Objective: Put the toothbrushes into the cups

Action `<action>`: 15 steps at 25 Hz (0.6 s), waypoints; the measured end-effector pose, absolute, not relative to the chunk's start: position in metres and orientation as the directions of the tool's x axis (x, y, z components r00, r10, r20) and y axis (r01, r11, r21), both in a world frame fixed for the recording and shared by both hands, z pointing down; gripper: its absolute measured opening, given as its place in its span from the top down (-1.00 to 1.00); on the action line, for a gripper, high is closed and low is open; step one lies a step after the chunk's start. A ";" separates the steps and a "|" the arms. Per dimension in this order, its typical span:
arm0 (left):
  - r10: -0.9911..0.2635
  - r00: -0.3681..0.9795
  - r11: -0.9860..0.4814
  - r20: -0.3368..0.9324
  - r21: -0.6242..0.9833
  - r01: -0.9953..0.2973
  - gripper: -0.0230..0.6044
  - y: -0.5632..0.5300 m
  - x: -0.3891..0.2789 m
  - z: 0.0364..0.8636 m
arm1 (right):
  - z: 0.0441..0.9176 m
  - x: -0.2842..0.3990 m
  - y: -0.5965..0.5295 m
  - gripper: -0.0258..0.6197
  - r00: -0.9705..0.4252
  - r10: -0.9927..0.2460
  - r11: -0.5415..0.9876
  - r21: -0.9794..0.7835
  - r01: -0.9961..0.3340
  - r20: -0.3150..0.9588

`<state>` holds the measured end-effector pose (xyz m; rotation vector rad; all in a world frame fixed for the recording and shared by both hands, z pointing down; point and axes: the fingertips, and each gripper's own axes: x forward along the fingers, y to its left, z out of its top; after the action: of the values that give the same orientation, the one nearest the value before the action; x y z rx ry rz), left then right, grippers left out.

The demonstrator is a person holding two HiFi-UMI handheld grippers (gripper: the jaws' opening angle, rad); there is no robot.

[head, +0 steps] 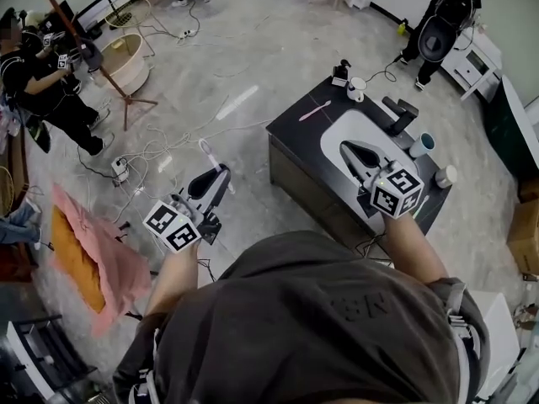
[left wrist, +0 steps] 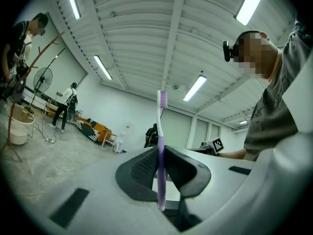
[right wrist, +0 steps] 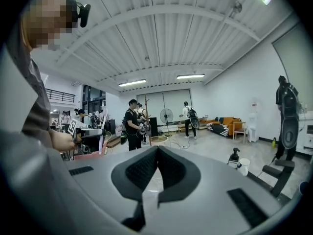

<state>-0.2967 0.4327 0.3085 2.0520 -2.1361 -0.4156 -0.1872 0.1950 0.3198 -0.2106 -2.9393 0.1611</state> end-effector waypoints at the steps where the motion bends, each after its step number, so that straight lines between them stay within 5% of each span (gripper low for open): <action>1: -0.995 -0.054 0.028 -0.080 0.302 -0.953 0.80 0.425 -0.302 0.310 | 0.322 -0.192 0.187 0.94 -0.972 0.152 0.983 -0.126 0.130 0.182; 15: -0.961 -0.264 0.229 -0.084 0.291 -0.929 0.80 0.315 -0.356 0.300 | 0.332 -0.268 0.072 0.94 -0.933 0.319 0.947 -0.078 0.310 0.167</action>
<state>-0.3558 0.3150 0.2999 1.8328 -2.3721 -0.4322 -0.2683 0.0717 0.3320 -0.4764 -2.9240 0.0745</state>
